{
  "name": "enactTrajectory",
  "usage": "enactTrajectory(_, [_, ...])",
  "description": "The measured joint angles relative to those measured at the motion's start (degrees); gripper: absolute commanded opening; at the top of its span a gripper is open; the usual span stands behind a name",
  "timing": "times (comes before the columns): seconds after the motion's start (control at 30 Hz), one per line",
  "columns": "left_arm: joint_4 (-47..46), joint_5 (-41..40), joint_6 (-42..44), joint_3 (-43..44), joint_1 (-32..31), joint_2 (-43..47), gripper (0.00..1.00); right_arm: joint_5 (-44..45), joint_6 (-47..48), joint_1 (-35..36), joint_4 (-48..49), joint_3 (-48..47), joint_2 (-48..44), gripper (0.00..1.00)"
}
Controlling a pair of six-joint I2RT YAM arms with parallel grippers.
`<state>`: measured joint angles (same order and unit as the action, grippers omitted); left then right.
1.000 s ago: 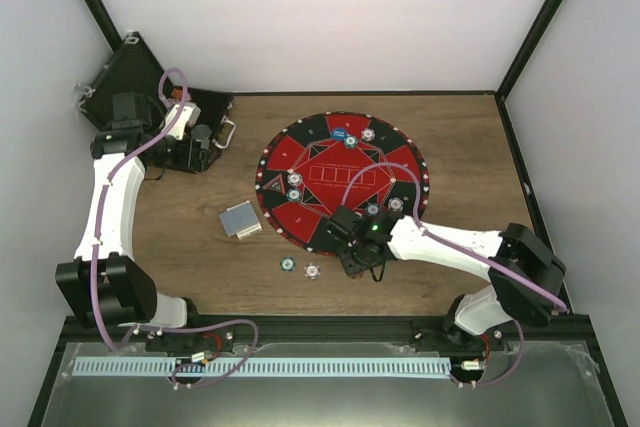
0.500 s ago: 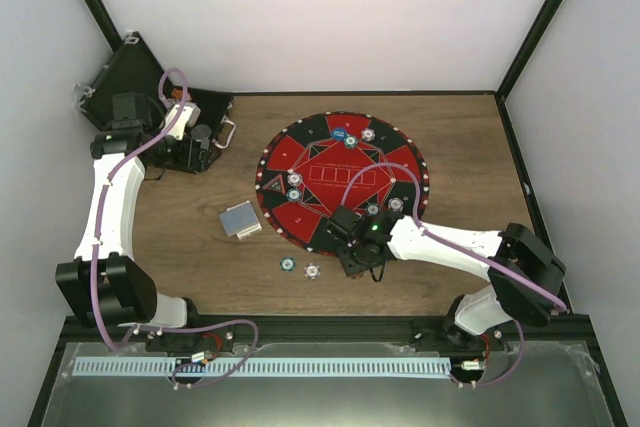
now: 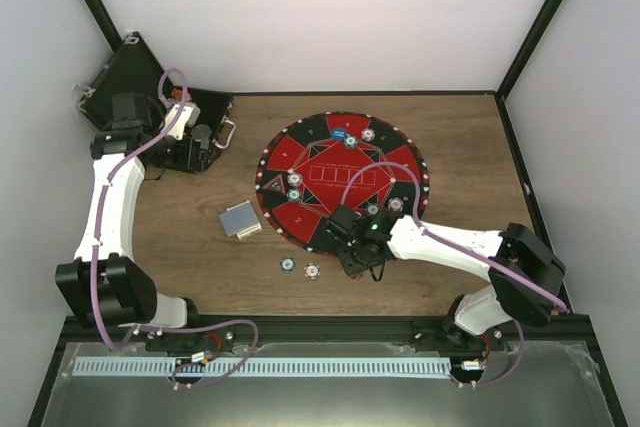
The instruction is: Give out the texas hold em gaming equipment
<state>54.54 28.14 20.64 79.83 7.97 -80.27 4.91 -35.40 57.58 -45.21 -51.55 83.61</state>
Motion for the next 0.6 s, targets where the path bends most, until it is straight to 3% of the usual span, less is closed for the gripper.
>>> enactTrajectory(0.13, [0.00,-0.02,0.00,0.00,0.00,0.15,1.00,1.01,0.42,0.00,-2.40,-2.64,0.09,0.15])
enactTrajectory(0.3, [0.00,0.00,-0.02,0.04,0.00,0.39,1.00,2.60,2.32,-0.02,-4.11,-13.09,2.97,0.14])
enactTrajectory(0.6, [0.04,0.02,-0.02,0.42,0.00,0.42,1.00,3.30,8.41,-1.38,-1.99,-34.05,21.68,0.12])
